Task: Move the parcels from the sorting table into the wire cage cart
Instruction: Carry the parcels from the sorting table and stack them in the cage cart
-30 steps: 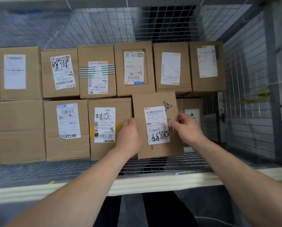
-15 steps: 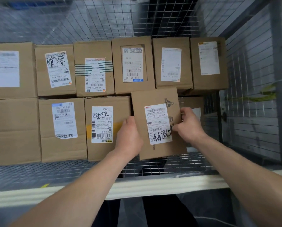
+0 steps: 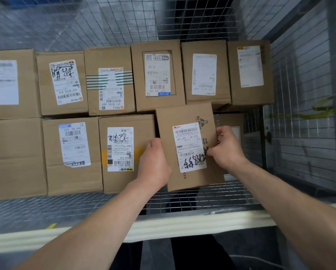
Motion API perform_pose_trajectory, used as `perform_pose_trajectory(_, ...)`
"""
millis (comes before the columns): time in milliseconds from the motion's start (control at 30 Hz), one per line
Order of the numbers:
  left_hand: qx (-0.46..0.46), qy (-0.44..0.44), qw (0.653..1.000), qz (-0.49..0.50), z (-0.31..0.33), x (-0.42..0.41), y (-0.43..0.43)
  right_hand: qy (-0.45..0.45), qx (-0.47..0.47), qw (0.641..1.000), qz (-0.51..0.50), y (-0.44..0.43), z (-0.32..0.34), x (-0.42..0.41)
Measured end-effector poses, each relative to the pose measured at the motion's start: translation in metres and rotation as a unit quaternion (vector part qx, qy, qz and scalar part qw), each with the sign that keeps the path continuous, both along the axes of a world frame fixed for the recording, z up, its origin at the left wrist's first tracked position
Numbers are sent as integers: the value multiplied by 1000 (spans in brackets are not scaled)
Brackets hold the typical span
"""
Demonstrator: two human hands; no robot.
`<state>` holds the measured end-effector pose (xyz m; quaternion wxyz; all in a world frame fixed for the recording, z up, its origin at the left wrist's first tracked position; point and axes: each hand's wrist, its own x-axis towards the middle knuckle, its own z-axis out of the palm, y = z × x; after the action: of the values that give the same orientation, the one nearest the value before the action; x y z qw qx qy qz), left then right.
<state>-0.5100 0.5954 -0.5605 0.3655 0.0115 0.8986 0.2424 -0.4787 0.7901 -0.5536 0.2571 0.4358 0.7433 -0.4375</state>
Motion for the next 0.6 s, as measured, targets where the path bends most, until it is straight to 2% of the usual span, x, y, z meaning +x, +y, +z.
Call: perform_pose_trajectory(600,20,-15,999,-22,2,-2,4,-9,7,1000,4,8,-9,1)
